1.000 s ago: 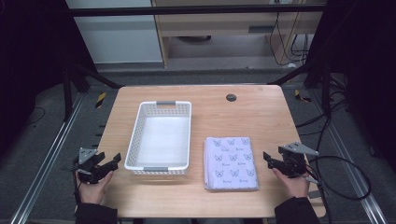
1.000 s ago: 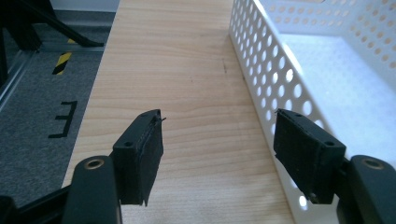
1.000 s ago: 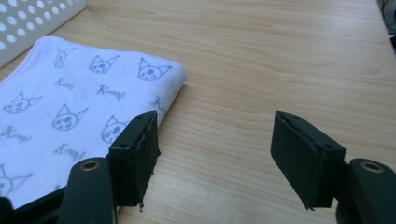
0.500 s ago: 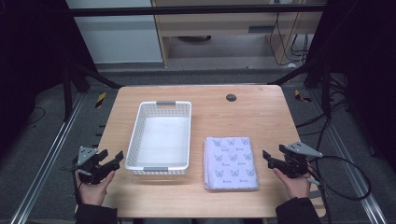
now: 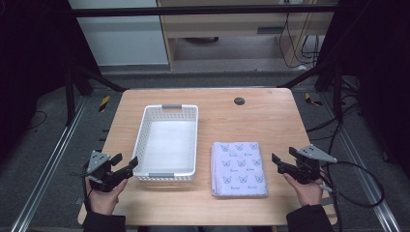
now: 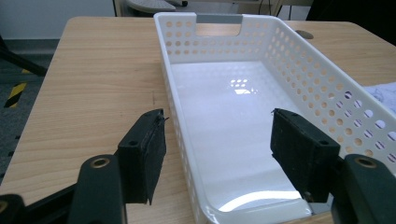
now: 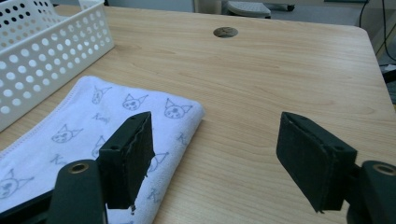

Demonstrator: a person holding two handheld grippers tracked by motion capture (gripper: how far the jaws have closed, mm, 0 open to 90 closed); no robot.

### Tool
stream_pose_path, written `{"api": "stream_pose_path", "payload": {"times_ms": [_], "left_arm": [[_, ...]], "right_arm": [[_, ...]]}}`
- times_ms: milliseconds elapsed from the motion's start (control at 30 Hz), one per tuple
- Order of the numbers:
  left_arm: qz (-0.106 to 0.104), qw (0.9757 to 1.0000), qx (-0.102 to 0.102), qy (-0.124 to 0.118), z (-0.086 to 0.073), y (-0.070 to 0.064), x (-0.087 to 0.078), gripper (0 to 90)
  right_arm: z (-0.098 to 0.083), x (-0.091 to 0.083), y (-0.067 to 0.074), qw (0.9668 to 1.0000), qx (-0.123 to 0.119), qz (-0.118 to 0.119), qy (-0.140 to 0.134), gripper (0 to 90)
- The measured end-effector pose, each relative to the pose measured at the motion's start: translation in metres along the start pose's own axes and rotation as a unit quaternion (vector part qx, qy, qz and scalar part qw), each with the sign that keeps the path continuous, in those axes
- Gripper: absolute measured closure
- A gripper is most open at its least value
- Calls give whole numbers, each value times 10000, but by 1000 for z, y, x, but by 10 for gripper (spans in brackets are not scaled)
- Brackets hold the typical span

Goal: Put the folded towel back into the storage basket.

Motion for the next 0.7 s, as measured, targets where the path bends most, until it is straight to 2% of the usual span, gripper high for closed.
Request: {"api": "stream_pose_path", "payload": {"times_ms": [233,500,700], "left_arm": [[-155,9998,140,-19,2,-13,2,343],[-218,9994,246,-65,5,-24,6,337],[-218,9986,478,-107,7,-34,8,330]], "right_arm": [[7,-2,2,10000,-56,26,-48,275],[15,-3,2,9999,-65,42,-113,275],[19,-3,1,9999,-106,46,-125,275]]}}
Point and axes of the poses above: each handheld gripper's, and its own axes: x roughly forward along the jaws, z roughly out of its top, y roughly to its left, the point moved 7 cm from there along x, roughly forward along the jaws, and after that the axes turned 8 degrees about -y, right-handed, at the moved point
